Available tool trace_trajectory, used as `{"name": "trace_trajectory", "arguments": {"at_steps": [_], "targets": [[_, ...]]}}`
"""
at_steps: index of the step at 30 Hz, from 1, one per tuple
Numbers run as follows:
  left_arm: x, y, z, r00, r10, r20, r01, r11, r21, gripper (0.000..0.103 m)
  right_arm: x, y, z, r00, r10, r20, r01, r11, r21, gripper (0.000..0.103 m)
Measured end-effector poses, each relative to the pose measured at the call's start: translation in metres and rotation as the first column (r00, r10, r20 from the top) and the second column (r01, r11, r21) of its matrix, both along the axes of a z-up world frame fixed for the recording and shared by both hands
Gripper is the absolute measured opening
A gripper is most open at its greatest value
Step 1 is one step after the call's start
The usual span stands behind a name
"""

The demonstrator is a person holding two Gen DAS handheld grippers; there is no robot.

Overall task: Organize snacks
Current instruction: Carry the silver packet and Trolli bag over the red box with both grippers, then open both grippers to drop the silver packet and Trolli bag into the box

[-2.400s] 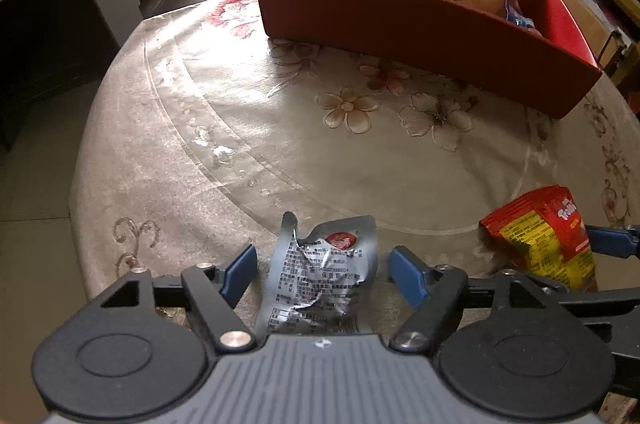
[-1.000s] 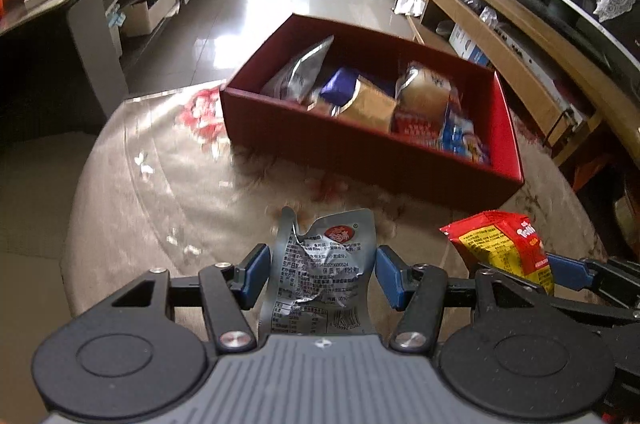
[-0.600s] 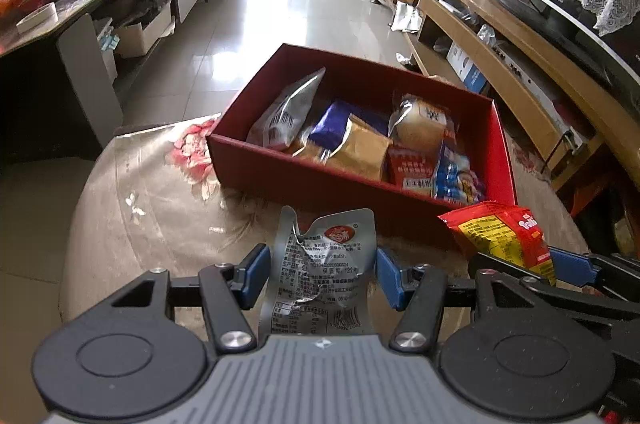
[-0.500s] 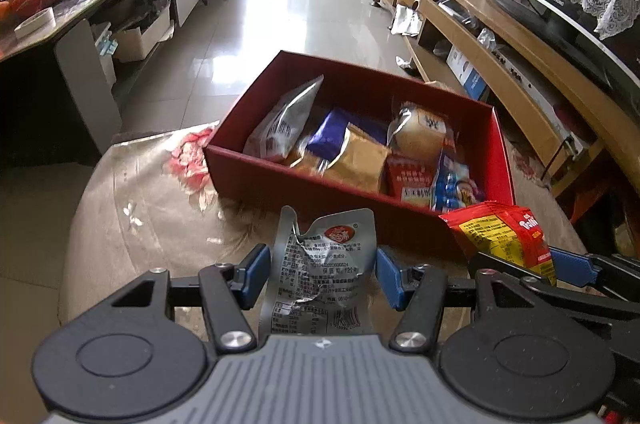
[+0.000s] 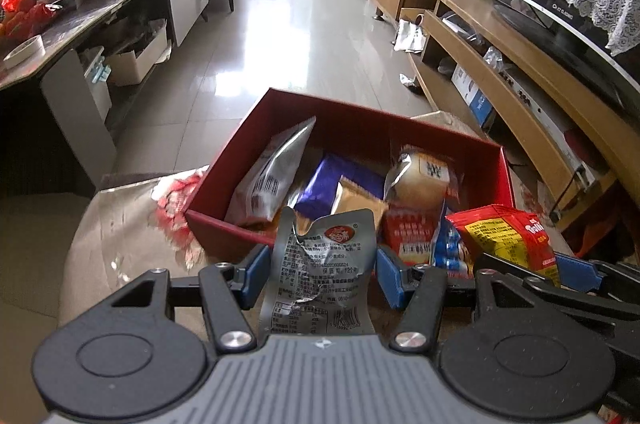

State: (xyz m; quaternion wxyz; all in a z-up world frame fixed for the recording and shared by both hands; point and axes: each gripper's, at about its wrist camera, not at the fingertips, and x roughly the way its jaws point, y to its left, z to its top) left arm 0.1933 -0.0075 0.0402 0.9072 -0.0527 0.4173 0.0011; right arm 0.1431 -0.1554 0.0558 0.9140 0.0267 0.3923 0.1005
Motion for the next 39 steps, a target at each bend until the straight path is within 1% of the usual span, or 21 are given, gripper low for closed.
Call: {"name": "trace_trajectory", "arguments": {"at_steps": [9, 19, 30, 36, 37, 39], "targets": [[0.038, -0.009, -0.006, 1.0, 0.006, 0.001, -0.006, 1.0, 0.024, 0.058, 0.033, -0.006, -0.004, 1.0, -0.026, -0.008, 0.026, 1.0, 0.008, 0.059], [0.064, -0.013, -0.016, 1.0, 0.016, -0.011, -0.016, 0.999, 0.051, 0.058, 0.06, -0.007, -0.014, 0.999, -0.038, -0.02, 0.038, 0.999, 0.006, 0.059], [0.076, -0.015, -0.026, 0.999, 0.03, -0.027, -0.028, 0.998, 0.063, 0.058, 0.073, -0.006, -0.025, 0.998, -0.048, -0.038, 0.048, 0.999, 0.014, 0.059], [0.078, -0.014, -0.027, 0.999, 0.034, -0.035, -0.031, 0.998, 0.059, 0.058, 0.074, -0.006, -0.028, 0.998, -0.054, -0.04, 0.054, 0.999, 0.0, 0.06], [0.078, -0.013, -0.026, 0.999, 0.034, -0.034, -0.032, 0.998, 0.061, 0.058, 0.075, -0.006, -0.028, 0.998, -0.055, -0.039, 0.055, 0.998, -0.001, 0.061], [0.078, -0.012, -0.025, 0.999, 0.038, -0.033, -0.036, 0.997, 0.062, 0.059, 0.074, -0.006, -0.027, 0.998, -0.059, -0.034, 0.059, 0.998, -0.005, 0.066]]}}
